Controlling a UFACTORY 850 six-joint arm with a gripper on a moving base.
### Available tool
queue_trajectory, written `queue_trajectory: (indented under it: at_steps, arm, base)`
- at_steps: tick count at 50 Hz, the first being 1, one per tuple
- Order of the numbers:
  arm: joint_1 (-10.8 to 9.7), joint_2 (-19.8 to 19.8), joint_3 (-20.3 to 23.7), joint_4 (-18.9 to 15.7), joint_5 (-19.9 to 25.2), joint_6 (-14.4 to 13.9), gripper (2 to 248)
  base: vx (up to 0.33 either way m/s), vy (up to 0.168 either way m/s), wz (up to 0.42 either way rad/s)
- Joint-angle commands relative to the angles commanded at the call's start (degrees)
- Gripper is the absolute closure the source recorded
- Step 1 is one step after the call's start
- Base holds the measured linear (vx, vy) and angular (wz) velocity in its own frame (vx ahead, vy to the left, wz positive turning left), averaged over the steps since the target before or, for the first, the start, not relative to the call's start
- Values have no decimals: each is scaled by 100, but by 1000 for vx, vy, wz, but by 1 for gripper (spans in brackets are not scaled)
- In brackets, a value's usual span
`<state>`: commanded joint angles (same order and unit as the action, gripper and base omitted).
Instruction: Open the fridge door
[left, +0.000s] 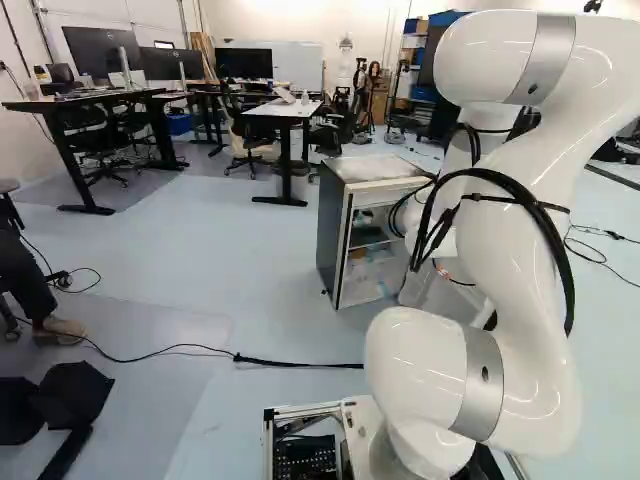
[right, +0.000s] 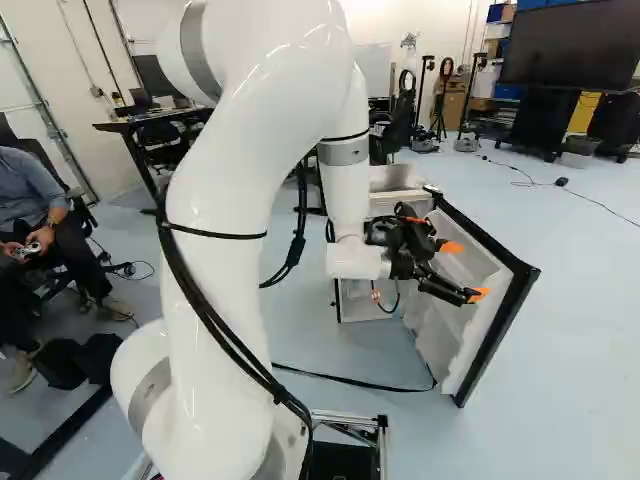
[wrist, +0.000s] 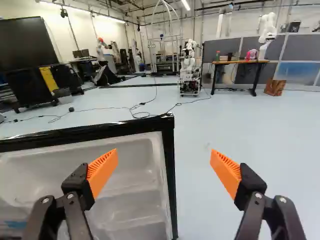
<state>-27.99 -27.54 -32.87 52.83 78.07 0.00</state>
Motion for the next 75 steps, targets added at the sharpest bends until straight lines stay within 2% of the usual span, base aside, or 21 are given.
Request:
queue_trajectory:
  at_steps: [11, 29, 45, 60, 75]
  arm:
    - [148, 207, 307, -223, 0, 0, 3]
    - [189, 270, 362, -294, -28, 0, 3]
    - [300, 443, 464, -505, -146, 0, 3]
    - [484, 731, 636, -858, -342, 0, 3]
    - [742, 1135, 875, -1350, -617, 0, 3]
  base:
    - [0, 0, 0]
    - [0, 0, 0]
    - [0, 0, 0]
    - [0, 0, 0]
    - [0, 0, 0]
